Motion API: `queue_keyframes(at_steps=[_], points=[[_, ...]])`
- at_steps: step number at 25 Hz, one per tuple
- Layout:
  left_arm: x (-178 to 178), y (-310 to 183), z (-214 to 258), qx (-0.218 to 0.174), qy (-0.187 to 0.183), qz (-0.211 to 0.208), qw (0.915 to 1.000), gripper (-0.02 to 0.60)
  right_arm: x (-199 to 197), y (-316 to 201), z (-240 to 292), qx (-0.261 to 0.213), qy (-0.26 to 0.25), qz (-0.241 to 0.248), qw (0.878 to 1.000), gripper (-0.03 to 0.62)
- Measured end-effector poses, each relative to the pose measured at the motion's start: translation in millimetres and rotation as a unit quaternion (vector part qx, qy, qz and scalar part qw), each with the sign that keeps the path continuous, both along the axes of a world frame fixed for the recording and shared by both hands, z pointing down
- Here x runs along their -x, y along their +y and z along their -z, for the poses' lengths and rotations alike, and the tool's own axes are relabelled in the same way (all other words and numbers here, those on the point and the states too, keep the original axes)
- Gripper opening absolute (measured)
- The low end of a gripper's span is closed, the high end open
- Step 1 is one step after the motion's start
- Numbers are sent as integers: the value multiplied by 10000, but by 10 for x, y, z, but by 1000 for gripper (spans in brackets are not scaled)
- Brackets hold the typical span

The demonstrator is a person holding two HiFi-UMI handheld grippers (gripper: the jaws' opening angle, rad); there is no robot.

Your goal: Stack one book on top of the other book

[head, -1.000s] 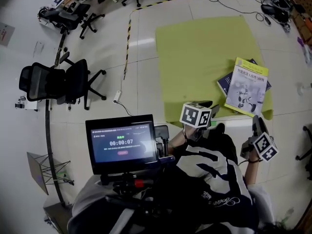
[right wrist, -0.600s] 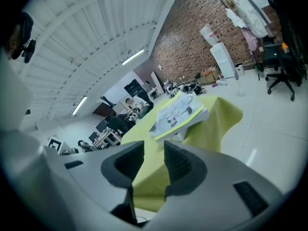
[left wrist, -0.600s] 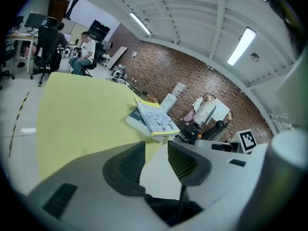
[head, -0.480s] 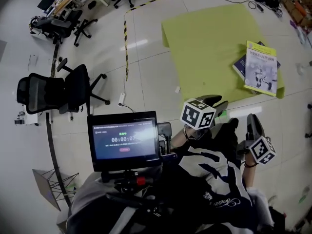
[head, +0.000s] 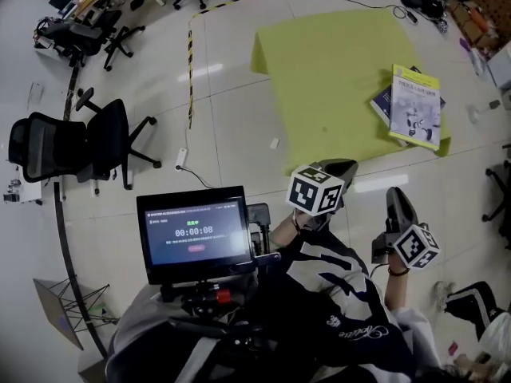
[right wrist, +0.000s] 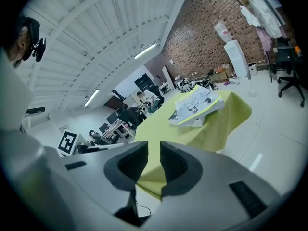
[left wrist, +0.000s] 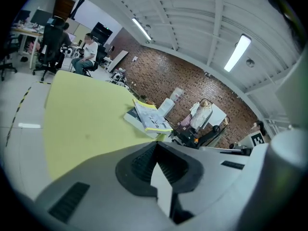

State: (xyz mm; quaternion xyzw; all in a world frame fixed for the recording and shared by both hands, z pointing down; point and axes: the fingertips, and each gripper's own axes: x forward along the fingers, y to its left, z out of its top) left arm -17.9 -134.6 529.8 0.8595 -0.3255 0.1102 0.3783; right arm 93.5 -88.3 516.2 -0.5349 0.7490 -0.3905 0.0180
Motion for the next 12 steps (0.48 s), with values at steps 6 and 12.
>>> queue_keyframes(at_steps=[6, 12], points=[[-269, 303, -2, 92, 97, -34, 9999, 5, -221, 355, 57, -110, -53, -111, 9999, 64], [-783, 998, 9, 160, 46, -349, 9993, 5, -650, 1115, 47, -86, -76, -335, 9994, 44]])
